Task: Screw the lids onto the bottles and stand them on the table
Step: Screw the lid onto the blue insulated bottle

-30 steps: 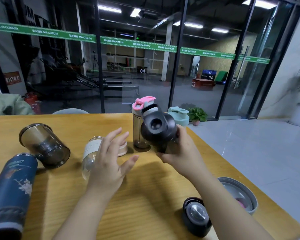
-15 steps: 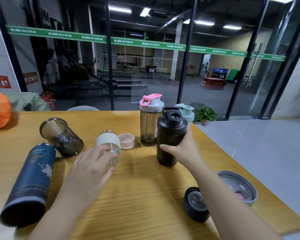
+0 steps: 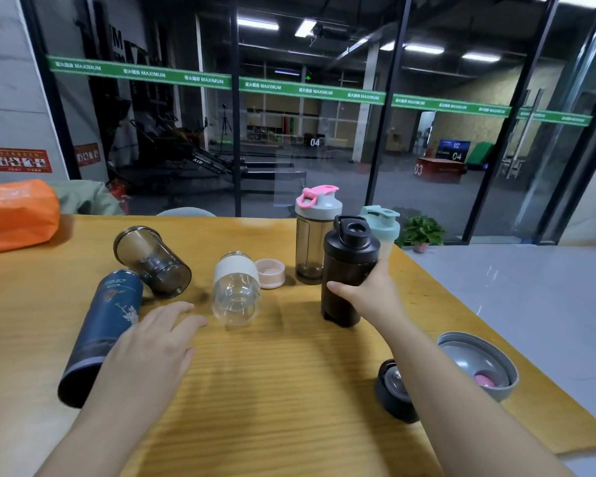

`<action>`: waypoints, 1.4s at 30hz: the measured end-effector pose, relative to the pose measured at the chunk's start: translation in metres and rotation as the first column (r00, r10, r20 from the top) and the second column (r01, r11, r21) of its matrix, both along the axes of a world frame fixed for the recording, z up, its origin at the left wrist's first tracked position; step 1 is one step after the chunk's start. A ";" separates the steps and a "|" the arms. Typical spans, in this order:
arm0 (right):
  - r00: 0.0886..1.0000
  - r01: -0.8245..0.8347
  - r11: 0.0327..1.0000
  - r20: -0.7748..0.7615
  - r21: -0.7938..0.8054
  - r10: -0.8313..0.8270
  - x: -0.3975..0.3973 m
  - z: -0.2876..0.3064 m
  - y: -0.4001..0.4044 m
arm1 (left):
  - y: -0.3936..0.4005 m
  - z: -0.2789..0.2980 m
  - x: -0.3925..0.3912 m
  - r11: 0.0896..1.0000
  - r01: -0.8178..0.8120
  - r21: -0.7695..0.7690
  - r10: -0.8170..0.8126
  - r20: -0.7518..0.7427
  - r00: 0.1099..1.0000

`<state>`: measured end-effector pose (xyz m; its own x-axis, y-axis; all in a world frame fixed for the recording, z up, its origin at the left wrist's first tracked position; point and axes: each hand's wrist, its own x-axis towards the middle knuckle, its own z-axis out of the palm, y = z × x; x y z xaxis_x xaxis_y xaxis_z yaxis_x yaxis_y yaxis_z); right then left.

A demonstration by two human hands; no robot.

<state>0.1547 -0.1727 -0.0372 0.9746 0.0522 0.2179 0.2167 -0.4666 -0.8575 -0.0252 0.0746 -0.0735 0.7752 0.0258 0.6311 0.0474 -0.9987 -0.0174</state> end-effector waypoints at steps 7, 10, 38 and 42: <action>1.000 0.011 1.000 0.008 0.011 -0.011 -0.005 -0.004 0.004 | 0.009 -0.008 -0.016 0.995 -0.093 0.043 0.091 0.047 0.995; 1.000 -0.002 1.000 0.025 0.018 0.002 -0.012 -0.004 0.004 | 0.011 -0.014 -0.022 0.981 -0.191 0.020 0.191 0.017 0.981; 1.000 -0.018 1.000 0.016 -0.004 0.018 -0.060 0.001 -0.014 | -0.014 -0.019 -0.044 0.978 -0.178 -0.105 0.204 0.351 0.914; 1.000 -0.018 1.000 0.009 0.002 0.018 -0.060 -0.003 -0.015 | -0.025 -0.012 -0.042 0.989 -0.044 -0.140 0.098 0.410 0.907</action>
